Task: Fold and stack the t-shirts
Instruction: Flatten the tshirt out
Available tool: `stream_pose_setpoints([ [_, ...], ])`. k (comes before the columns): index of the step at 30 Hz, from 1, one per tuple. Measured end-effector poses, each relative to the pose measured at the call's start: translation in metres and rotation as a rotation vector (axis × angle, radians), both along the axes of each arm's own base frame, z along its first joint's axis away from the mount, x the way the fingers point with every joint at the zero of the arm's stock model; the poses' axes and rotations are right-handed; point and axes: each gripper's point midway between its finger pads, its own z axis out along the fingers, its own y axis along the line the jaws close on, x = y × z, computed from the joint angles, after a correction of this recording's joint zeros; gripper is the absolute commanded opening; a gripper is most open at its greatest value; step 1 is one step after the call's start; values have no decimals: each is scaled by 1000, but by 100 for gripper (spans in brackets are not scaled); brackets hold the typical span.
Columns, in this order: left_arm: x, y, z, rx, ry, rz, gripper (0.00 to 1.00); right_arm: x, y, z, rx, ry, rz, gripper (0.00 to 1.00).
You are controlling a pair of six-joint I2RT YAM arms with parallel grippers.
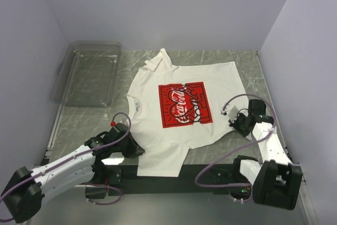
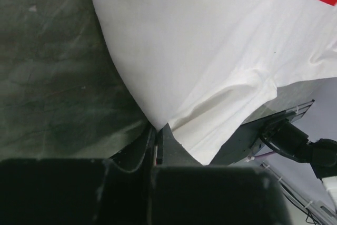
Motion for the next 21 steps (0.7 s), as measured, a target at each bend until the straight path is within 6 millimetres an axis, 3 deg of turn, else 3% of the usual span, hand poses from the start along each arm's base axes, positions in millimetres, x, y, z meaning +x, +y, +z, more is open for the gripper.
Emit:
stream_pose_setpoints([
  [6,-3,3,24,-68,-67,13,1,-12,-30,28,-221,-107,119,0],
  [14,-21,10,31,-90,-23,-2,0,-65,-64,1,-355,50,171,0],
  [21,-34,12,54,-93,16,-43,1,-105,-77,-1,-373,156,181,0],
])
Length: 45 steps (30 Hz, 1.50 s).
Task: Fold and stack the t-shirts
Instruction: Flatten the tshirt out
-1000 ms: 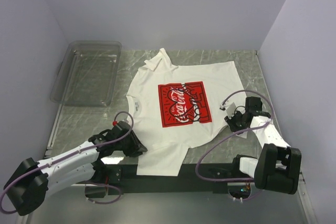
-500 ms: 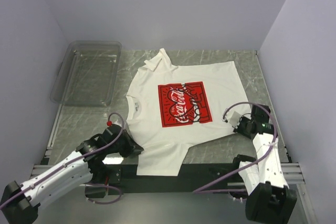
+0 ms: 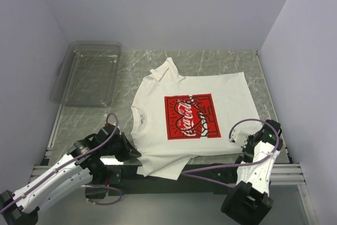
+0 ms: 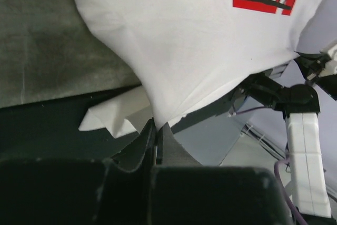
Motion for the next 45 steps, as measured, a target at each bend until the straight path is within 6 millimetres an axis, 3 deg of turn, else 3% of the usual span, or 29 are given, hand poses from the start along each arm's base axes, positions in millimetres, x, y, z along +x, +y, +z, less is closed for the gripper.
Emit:
stream_pose_setpoints([
  [3,-7,2,14,-15,-4,-25,1,-14,3,-1,10,46,18,0],
  [7,-18,5,30,-48,-6,-46,1,-16,-2,4,1,45,21,4],
  [9,-25,6,38,-75,-7,-66,1,-17,-3,8,2,41,15,21],
  [10,-29,6,41,-85,0,-78,1,-17,-3,11,9,38,11,45],
  [12,-36,10,43,-74,12,-97,3,-18,-3,19,15,37,9,64],
  [13,-38,12,46,-71,12,-105,29,-16,-3,24,24,29,2,78],
  [14,-39,14,51,-64,-1,-116,40,-8,-6,33,28,-3,-2,83],
  [16,-36,15,65,-54,-37,-124,56,6,-5,49,57,-47,11,86],
  [21,-2,10,94,30,-161,-116,67,41,12,66,234,-156,-12,85],
  [25,33,-4,84,141,-219,-153,72,75,36,64,417,-176,-70,79],
  [30,111,-20,75,377,-416,-228,78,128,66,56,641,-154,-286,67],
  [32,156,-29,79,446,-518,-248,63,157,72,62,713,-151,-378,61],
  [34,211,-38,87,481,-574,-231,50,192,76,72,785,-158,-450,58],
  [38,332,-33,75,492,-576,-159,46,253,80,85,899,-174,-557,57],
  [41,395,-16,47,471,-529,-113,45,269,83,80,941,-159,-624,57],
  [45,440,-2,6,458,-449,-93,45,277,85,72,981,-141,-709,57],
])
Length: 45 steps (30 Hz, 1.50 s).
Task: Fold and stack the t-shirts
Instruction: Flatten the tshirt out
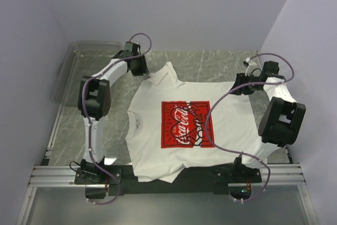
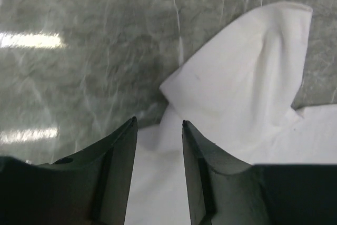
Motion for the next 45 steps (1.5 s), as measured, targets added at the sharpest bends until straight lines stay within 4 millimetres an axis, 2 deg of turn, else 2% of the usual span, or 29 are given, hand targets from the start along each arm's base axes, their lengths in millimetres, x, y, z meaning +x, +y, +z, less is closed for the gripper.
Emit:
stream_pose_setpoints([
  [4,23,-13,-23,-29,31,-20,46,6,2,2,34,-4,-26,57],
  [9,29,-28,-41,-55,65,-43,46,7,3,3,43,-4,-37,57],
  [12,28,-32,-50,-69,88,-44,41,8,3,3,45,-5,-39,57],
  [14,28,-33,-49,-77,88,-44,37,8,3,3,45,-5,-40,57],
  [15,28,-34,-49,-79,89,-41,30,8,3,3,46,-5,-39,57],
  [18,28,-33,-50,-83,96,-32,21,8,3,4,49,-6,-38,57],
  [19,28,-33,-50,-84,97,-30,14,8,3,4,51,-6,-37,57],
  [20,28,-34,-50,-86,99,-28,11,8,3,4,50,-7,-38,57],
  [21,29,-34,-49,-85,98,-29,2,8,3,4,50,-7,-39,57],
  [28,41,-36,-32,-93,50,-31,1,16,-12,-3,-7,4,-106,63],
  [31,42,-35,-32,-89,44,-30,0,33,-26,-9,-36,35,-162,64],
  [36,43,-35,-31,-86,37,-34,0,90,-62,-19,-92,63,-285,63],
  [39,44,-35,-31,-80,28,-44,1,114,-81,-28,-129,83,-352,62],
  [42,45,-36,-29,-79,19,-50,1,127,-94,-38,-157,109,-391,60],
  [45,47,-36,-26,-81,7,-52,0,130,-101,-51,-180,145,-417,59],
])
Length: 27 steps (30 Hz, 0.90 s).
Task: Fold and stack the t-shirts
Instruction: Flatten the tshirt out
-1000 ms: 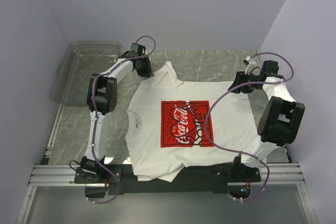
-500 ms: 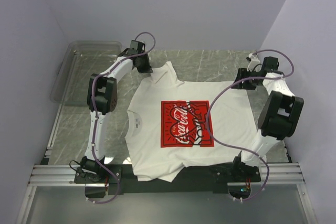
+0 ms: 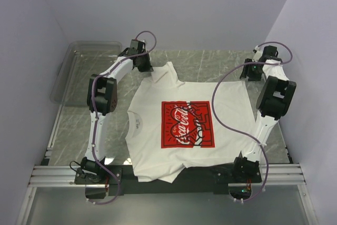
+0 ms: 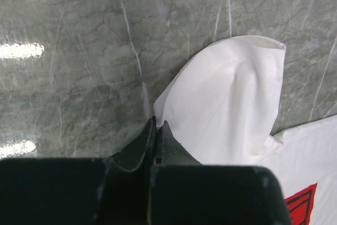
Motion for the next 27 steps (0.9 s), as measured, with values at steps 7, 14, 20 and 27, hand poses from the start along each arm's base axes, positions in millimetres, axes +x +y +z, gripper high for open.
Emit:
stream_pose_setpoints([
  [7,1,-2,6,-15,-21,-8,0,2,-7,-26,-7,74,-23,55],
  [14,-1,-3,6,-19,-17,-13,0,3,-8,-30,-4,91,-24,34],
  [20,-1,-3,6,-18,-15,-12,1,1,-2,-33,26,105,-8,5],
  [27,6,-1,23,-18,-58,-14,0,-3,11,-30,88,83,22,0],
])
